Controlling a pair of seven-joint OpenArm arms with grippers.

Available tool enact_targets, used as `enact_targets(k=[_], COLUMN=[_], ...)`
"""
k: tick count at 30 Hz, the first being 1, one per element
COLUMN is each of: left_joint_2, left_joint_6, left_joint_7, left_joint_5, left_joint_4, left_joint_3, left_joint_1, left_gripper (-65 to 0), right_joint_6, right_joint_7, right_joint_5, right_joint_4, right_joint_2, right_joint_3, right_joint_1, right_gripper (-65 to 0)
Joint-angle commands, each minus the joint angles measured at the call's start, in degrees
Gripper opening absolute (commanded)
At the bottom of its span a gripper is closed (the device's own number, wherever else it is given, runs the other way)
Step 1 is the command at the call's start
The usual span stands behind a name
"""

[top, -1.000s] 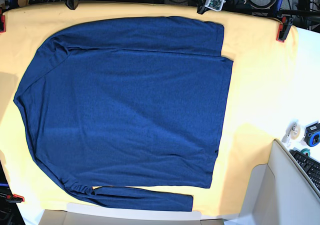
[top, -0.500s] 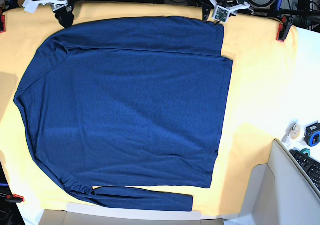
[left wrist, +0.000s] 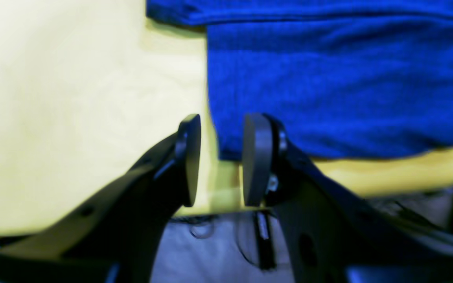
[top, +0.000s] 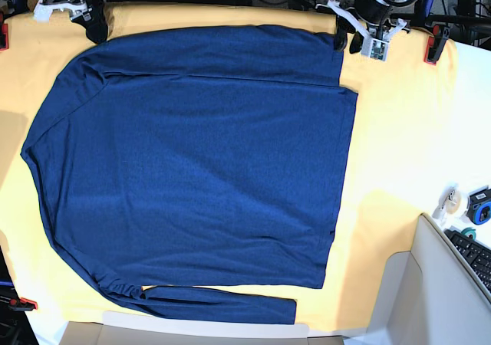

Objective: Fold the T-shirt properly
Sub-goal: 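Lower both grippers toward the shoulder corners at the shirt's collar edge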

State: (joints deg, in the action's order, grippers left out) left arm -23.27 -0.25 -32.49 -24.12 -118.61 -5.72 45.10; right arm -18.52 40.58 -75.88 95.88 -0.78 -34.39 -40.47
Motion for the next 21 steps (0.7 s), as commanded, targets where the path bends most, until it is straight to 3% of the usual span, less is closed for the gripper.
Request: enact_targets(k=[1, 5, 12, 16, 21], left_joint_2=[-1.0, -2.9, -3.3, -3.3, -3.3], left_joint_6=[-0.1, -0.1, -0.1, -0.1, -0.1], left_joint_7=[0.2, -0.3, -0.4, -0.4, -0.7], left_joint_5=[-1.8, -6.1, -6.4, -6.4, -6.5], left_joint_4=[-1.0, -1.0, -1.0, -1.0, -1.0], left_joint_3=[0.2, 0.2, 0.2, 0.2, 0.2], left_joint_1=[-0.1, -1.1, -1.5, -1.3, -1.2], left_gripper=[-46.5, -46.5, -46.5, -46.5, -46.5], right_joint_6=[0.4, 0.5, 0.6, 3.8, 4.4], right_joint_7=[0.5, 0.8, 0.9, 0.9, 0.9], right_joint_5=[1.4, 3.7, 5.1, 5.1, 5.1], right_joint_4=[0.4, 0.4, 0.4, 0.4, 0.4], right_joint_2=[-0.1, 1.8, 1.9, 1.9, 1.8], right_joint_3=[-0.3, -0.3, 0.0, 0.1, 0.1], right_joint_1=[-0.3, 1.5, 3.9, 5.5, 6.8], right_gripper=[-43.7, -43.7, -43.7, -43.7, -45.0])
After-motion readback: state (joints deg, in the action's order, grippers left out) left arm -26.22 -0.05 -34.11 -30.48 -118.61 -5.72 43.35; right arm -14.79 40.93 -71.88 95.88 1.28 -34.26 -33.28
